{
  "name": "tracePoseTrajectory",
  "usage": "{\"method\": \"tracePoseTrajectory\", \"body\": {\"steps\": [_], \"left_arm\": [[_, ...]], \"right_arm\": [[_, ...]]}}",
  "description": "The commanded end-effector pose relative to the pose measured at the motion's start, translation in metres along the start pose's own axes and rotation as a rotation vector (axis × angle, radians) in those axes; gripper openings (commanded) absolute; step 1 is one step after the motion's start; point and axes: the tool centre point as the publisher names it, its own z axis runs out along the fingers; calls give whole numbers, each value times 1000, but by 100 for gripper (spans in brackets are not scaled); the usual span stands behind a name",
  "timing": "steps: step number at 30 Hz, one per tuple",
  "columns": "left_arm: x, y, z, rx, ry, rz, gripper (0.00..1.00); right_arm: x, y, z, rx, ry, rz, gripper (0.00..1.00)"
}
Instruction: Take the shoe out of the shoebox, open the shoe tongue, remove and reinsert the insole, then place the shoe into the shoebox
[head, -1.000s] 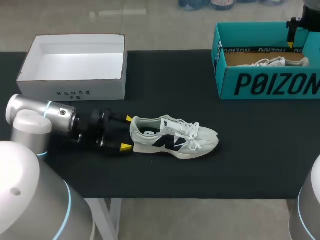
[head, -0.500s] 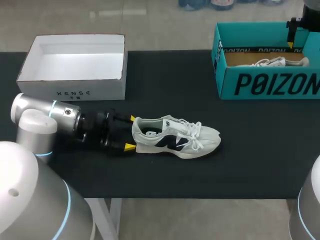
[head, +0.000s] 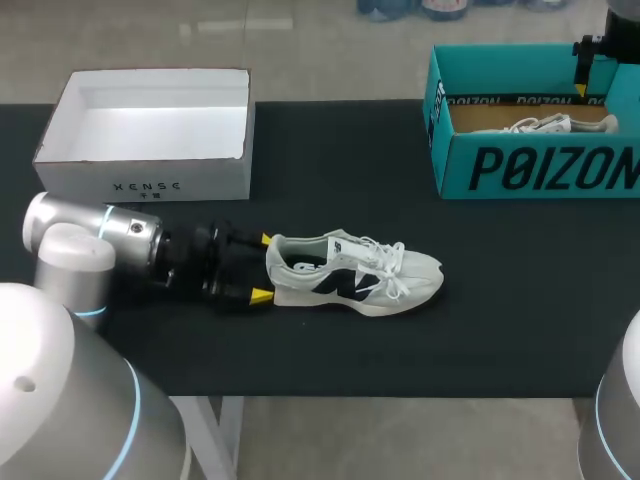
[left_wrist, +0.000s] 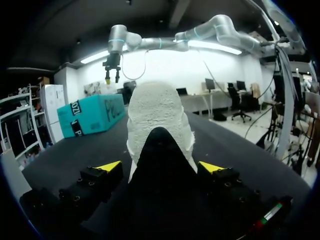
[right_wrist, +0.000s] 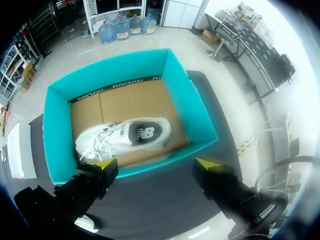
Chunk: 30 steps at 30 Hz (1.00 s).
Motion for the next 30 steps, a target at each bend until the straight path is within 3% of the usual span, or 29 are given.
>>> {"method": "tracePoseTrajectory", "body": {"steps": [1, 20, 30], "left_arm": [[4, -1, 0, -2, -3, -1, 100], [0, -2, 20, 16, 3, -10, 100], [5, 2, 17, 2, -2, -20, 100]], "right_arm": [[0, -1, 0, -3, 1, 0, 100], [0, -1, 0, -3, 1, 0, 100], [0, -1, 0, -3, 1, 0, 100]]}}
